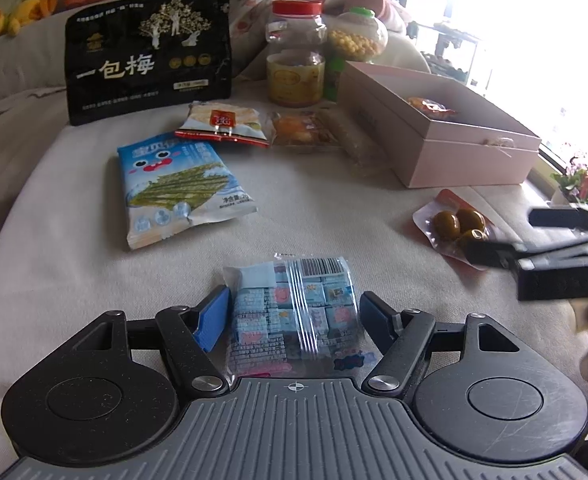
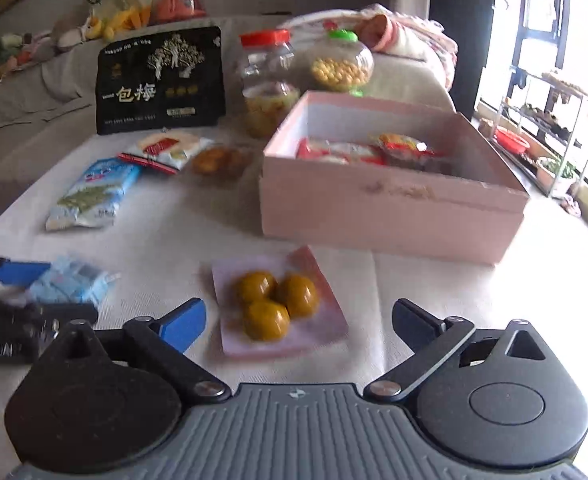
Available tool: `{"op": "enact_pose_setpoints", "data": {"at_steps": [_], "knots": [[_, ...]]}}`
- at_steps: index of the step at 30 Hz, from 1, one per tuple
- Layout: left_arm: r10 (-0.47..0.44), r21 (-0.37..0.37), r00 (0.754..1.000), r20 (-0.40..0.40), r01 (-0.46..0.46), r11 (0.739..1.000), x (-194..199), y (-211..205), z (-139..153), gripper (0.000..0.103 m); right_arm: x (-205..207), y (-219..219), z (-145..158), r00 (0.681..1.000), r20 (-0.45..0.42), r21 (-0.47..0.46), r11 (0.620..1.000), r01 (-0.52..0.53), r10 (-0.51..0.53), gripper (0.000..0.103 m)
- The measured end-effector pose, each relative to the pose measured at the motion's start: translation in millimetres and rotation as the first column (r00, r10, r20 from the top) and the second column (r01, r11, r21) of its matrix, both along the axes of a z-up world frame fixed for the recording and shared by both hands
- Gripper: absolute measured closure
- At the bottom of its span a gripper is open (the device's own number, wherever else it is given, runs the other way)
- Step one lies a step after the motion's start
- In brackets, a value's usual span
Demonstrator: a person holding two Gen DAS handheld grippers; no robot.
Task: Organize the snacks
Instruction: 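Position right tool around the dried plum packet while left tool holds the candy packet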
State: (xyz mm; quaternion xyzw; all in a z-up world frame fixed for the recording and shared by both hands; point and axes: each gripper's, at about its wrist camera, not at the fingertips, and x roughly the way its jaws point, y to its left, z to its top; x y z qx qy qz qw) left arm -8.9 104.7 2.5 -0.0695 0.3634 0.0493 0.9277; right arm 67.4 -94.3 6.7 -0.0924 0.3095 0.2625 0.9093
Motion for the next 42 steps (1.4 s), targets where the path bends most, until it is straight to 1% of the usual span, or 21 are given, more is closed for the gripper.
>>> {"op": "enact_pose_setpoints", "data": {"at_steps": [2, 4, 6, 7, 8, 11, 13, 17, 21, 22, 23, 24, 25, 26, 30, 34, 36, 37, 38, 40, 42], "knots": [[-0.002, -0.006, 1.0, 0.003, 0.002, 1.0, -2, 1, 0, 0.027, 5, 10, -2, 1.0, 0.01, -0.018, 1.0, -0.017, 0.017, 0.009], [-0.002, -0.016, 1.0, 0.008, 0.002, 1.0, -3, 2, 0, 0.027, 12, 21, -6, 0.999, 0.007, -0.032, 0.999, -0.043, 0.044, 0.009], [-0.001, -0.03, 1.0, 0.019, 0.001, 1.0, -4, 4, 0, 0.027, 21, 31, -12, 0.998, -0.027, -0.058, 0.997, -0.057, 0.056, 0.012], [0.002, -0.037, 1.0, 0.023, -0.001, 0.999, -5, 5, 0, 0.028, 24, 33, -14, 0.998, -0.042, -0.055, 0.997, -0.059, 0.057, 0.013], [0.004, -0.041, 1.0, 0.024, -0.003, 0.999, -5, 6, 0, 0.028, 24, 33, -13, 0.998, -0.04, -0.044, 0.997, -0.058, 0.057, 0.021], [0.007, -0.035, 1.0, 0.025, -0.006, 0.999, -5, 5, 0, 0.028, 15, 33, -8, 0.995, -0.031, -0.064, 0.994, -0.092, 0.09, 0.03], [0.011, -0.023, 1.0, 0.022, -0.01, 1.0, -5, 3, 0, 0.028, 8, 30, -6, 0.994, -0.037, -0.055, 0.993, -0.106, 0.104, 0.031], [0.021, -0.019, 1.0, 0.016, -0.021, 1.0, -5, 2, 2, 0.034, -8, 17, 1, 0.993, -0.019, -0.046, 0.992, -0.118, 0.118, 0.031], [0.013, -0.021, 1.0, 0.005, -0.012, 1.0, -8, 0, 5, 0.036, -20, -3, 15, 0.994, 0.011, -0.022, 0.994, -0.105, 0.105, 0.032], [0.003, -0.023, 1.0, 0.004, -0.003, 1.0, -10, -2, 6, 0.036, -21, -9, 19, 0.995, 0.018, -0.017, 0.995, -0.099, 0.099, 0.034], [-0.013, -0.031, 1.0, 0.003, 0.013, 0.999, -12, -5, 7, 0.037, -24, -16, 23, 0.995, 0.028, -0.01, 0.996, -0.091, 0.091, 0.036], [-0.036, -0.043, 0.999, 0.006, 0.036, 0.998, -15, -10, 8, 0.037, -26, -22, 27, 0.996, 0.038, -0.008, 0.997, -0.082, 0.083, 0.042], [-0.064, -0.055, 0.998, 0.012, 0.065, 0.996, -19, -14, 10, 0.037, -28, -28, 31, 0.996, 0.051, -0.008, 0.997, -0.073, 0.074, 0.057], [-0.095, -0.06, 0.995, 0.021, 0.096, 0.994, -23, -20, 13, 0.037, -29, -36, 36, 0.996, 0.058, -0.007, 0.998, -0.066, 0.066, 0.058], [-0.193, 0.002, 0.979, 0.064, 0.193, 0.981, -33, -47, 25, 0.037, -34, -62, 51, 0.994, 0.104, 0.02, 0.999, -0.035, 0.033, 0.058], [-0.214, 0.012, 0.973, 0.081, 0.214, 0.977, -33, -60, 34, 0.037, -33, -79, 49, 0.995, 0.103, 0.031, 0.999, -0.013, 0.01, 0.057], [-0.201, 0.003, 0.977, 0.076, 0.202, 0.979, -31, -62, 35, 0.037, -31, -81, 42, 0.997, 0.071, 0.035, 0.999, -0.023, 0.021, 0.048], [-0.193, -0.006, 0.979, 0.07, 0.194, 0.981, -30, -62, 34, 0.037, -29, -80, 38, 0.998, 0.052, 0.039, 0.999, -0.028, 0.026, 0.035], [-0.186, -0.017, 0.981, 0.063, 0.187, 0.982, -29, -60, 33, 0.037, -28, -78, 33, 0.999, 0.037, 0.044, 0.999, -0.029, 0.027, 0.027], [-0.175, -0.037, 0.983, 0.047, 0.177, 0.984, -28, -58, 31, 0.037, -26, -70, 24, 0.999, 0.021, 0.05, 0.998, -0.038, 0.037, 0.027], [-0.17, -0.041, 0.985, 0.036, 0.171, 0.984, -28, -56, 30, 0.037, -17, -55, 14, 0.999, -0.008, 0.036, 0.998, -0.042, 0.042, 0.027]]}}
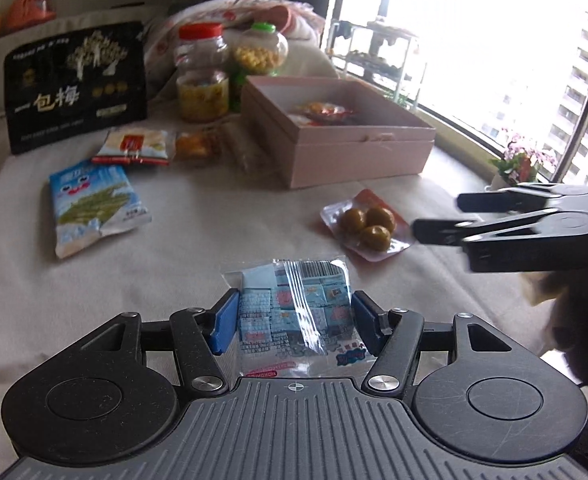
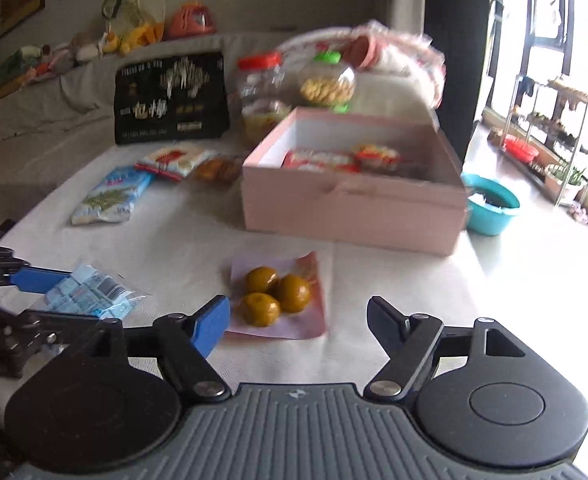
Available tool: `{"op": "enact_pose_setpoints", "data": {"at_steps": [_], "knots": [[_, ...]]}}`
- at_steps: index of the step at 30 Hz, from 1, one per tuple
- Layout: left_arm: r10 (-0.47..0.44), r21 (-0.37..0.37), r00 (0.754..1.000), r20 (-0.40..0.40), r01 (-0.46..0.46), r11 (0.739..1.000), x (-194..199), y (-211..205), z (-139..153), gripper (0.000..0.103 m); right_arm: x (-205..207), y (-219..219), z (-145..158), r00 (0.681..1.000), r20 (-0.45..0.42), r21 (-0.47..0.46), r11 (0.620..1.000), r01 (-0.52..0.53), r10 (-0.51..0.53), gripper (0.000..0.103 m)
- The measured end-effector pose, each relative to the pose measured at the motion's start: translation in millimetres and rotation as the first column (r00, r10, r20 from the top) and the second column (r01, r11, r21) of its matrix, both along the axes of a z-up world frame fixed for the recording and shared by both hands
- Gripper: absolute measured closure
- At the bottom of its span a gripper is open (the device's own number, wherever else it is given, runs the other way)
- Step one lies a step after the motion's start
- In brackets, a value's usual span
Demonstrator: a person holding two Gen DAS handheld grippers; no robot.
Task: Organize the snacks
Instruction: 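Position right tool around the dried plum packet while left tool holds the candy packet, then close right tool on the dried plum packet and lift it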
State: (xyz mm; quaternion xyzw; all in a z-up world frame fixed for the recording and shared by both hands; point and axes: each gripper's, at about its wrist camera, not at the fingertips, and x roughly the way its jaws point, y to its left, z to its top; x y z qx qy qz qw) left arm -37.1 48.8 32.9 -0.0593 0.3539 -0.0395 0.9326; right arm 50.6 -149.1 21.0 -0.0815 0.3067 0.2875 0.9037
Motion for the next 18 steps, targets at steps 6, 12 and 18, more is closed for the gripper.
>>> {"op": "enact_pose_setpoints", "data": {"at_steps": [6, 12, 18], "knots": [[0.008, -0.01, 1.0, -0.024, -0.008, 1.0, 2, 4, -5, 0.037, 34, 42, -28, 0.999, -0.049, -0.066, 0.998, -0.013, 0.01, 0.022], [0.007, -0.02, 0.999, -0.037, -0.008, 1.0, 0, 4, -8, 0.037, 32, 51, -27, 0.999, -0.034, -0.096, 0.995, -0.032, 0.028, 0.026], [-0.005, -0.012, 0.999, -0.031, 0.004, 1.0, -1, 0, -7, 0.037, 12, 33, -17, 0.998, -0.03, -0.096, 0.994, -0.052, 0.049, 0.033]]}}
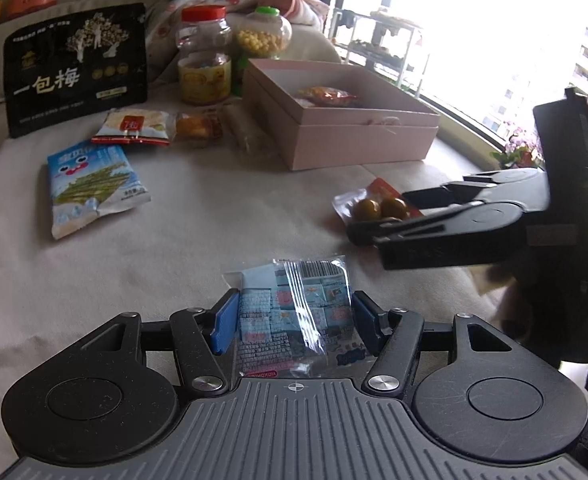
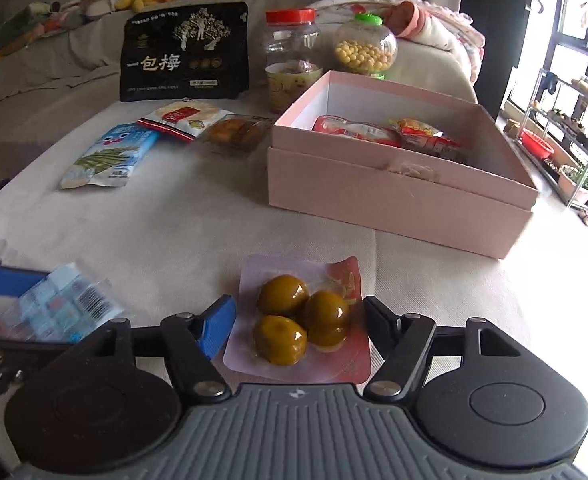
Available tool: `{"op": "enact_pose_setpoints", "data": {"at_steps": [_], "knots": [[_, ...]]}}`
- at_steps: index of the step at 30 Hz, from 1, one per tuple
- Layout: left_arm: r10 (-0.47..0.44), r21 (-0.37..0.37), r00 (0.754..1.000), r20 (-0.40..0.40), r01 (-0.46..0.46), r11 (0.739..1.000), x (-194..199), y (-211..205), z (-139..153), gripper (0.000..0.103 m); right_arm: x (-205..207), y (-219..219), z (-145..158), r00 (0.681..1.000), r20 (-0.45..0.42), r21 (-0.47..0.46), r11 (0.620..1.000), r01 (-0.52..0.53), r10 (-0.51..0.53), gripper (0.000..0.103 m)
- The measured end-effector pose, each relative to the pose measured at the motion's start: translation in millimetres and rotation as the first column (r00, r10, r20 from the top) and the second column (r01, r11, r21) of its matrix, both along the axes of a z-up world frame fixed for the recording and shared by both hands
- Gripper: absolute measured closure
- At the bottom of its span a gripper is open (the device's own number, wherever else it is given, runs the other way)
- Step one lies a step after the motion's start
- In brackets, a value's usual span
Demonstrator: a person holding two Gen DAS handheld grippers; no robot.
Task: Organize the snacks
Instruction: 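Close right tool on the dried plum packet and lift it, then carry both packets into the pink box and open both tools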
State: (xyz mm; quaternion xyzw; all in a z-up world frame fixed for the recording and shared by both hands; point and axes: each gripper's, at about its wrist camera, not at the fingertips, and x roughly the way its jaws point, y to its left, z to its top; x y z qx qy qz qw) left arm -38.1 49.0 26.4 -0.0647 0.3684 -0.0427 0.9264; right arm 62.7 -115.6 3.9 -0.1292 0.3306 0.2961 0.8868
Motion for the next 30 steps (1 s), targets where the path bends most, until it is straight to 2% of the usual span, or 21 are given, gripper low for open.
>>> {"op": "enact_pose_setpoints", "data": {"at_steps": [6, 11, 17, 20, 22, 25, 28, 30], "knots": [[-0.013, 0.013, 1.0, 0.01, 0.013, 1.0, -2, -5, 4, 0.037, -14, -29, 28, 0.998, 0.051, 0.052, 0.998, 0.019, -0.022, 0.033], [-0.046, -0.027, 0.998, 0.045, 0.047, 0.999, 11, -4, 27, 0.037, -11, -51, 85, 0.985, 0.164, 0.142, 0.989, 0.034, -0.058, 0.033], [-0.049, -0.032, 0.97, 0.239, 0.058, 0.998, 73, -1, 98, 0.037, 27, -74, 175, 0.942, 0.307, 0.257, 0.965, 0.059, -0.139, 0.033], [-0.03, -0.077, 0.961, 0.274, 0.053, 0.996, 125, -2, 118, 0.037, 52, -80, 204, 0.932, 0.322, 0.294, 0.953, 0.068, -0.166, 0.032], [-0.025, -0.128, 0.972, 0.234, 0.056, 0.99, 163, -5, 118, 0.037, 71, -83, 210, 0.927, 0.323, 0.293, 0.951, 0.097, -0.193, 0.032], [-0.075, -0.247, 0.994, 0.085, 0.094, 0.965, 222, -15, 97, 0.037, 102, -85, 201, 0.928, 0.29, 0.268, 0.951, 0.155, -0.233, 0.032], [-0.143, -0.345, 0.989, -0.045, 0.119, 0.931, 262, -29, 56, 0.037, 131, -90, 178, 0.943, 0.207, 0.253, 0.946, 0.205, -0.259, 0.032], [-0.15, -0.344, 0.983, -0.107, 0.105, 0.933, 279, -39, 32, 0.038, 148, -89, 162, 0.949, 0.152, 0.238, 0.942, 0.238, -0.278, 0.032]]}}
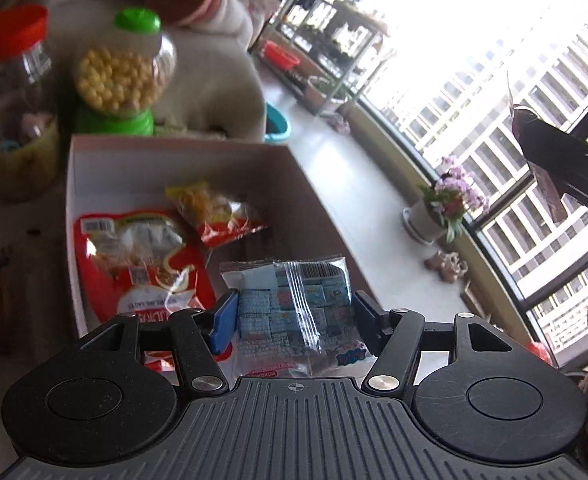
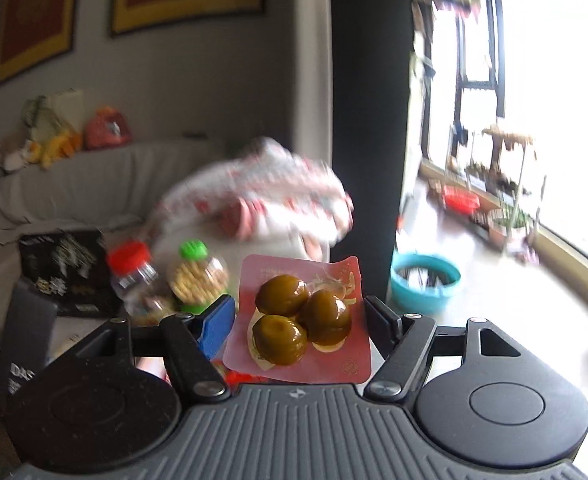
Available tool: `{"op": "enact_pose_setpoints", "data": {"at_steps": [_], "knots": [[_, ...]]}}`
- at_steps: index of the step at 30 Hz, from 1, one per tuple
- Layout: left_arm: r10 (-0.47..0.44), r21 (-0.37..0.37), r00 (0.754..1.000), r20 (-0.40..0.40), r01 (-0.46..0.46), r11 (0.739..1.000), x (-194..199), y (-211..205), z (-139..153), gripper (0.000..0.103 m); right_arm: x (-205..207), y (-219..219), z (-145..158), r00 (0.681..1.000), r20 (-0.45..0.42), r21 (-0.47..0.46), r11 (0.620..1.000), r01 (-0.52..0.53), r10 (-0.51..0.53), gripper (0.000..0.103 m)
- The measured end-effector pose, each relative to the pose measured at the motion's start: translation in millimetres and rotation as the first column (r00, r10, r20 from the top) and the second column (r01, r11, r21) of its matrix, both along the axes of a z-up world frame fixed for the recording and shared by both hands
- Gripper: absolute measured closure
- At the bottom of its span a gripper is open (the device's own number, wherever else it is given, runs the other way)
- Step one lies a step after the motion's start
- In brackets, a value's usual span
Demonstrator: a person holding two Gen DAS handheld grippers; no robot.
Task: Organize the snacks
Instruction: 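Carry both packets into the pink box and open both tools, then withdraw both tools from the pink box toward the remaining packets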
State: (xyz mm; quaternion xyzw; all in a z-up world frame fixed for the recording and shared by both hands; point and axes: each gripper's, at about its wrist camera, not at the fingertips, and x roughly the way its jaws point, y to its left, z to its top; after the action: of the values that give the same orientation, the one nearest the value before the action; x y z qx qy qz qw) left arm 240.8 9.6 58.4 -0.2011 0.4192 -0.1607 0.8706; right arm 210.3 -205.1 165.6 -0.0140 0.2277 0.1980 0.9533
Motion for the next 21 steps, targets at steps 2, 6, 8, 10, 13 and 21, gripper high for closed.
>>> {"op": "enact_pose_setpoints", "data": {"at_steps": [2, 6, 8, 10, 13, 21], "knots": [[0.017, 0.007, 1.0, -0.013, -0.017, 1.0, 7, 4, -14, 0.039, 10, 0, -16, 0.998, -0.059, 0.0, 1.0, 0.012, -0.012, 0.032], [0.06, -0.059, 0.994, 0.091, -0.055, 0.997, -12, 25, -7, 0.039, 23, 14, -38, 0.994, -0.108, -0.011, 1.0, 0.012, -0.014, 0.032], [0.081, -0.071, 0.986, 0.149, -0.071, 0.995, -29, 38, 2, 0.039, 32, 25, -47, 0.99, -0.14, -0.005, 1.0, -0.005, 0.004, 0.032], [0.109, -0.075, 0.976, 0.191, -0.096, 0.993, -47, 54, 9, 0.039, 39, 38, -55, 0.981, -0.191, 0.002, 0.999, -0.046, 0.045, 0.03], [0.182, -0.061, 0.959, 0.219, -0.173, 0.983, -67, 84, 13, 0.039, 41, 55, -62, 0.972, -0.226, -0.017, 0.997, -0.077, 0.072, 0.028], [0.466, 0.004, 0.866, 0.181, -0.474, 0.881, -128, 180, -20, 0.039, 24, 101, -53, 0.971, -0.194, -0.034, 0.989, -0.146, 0.137, 0.022]]}}
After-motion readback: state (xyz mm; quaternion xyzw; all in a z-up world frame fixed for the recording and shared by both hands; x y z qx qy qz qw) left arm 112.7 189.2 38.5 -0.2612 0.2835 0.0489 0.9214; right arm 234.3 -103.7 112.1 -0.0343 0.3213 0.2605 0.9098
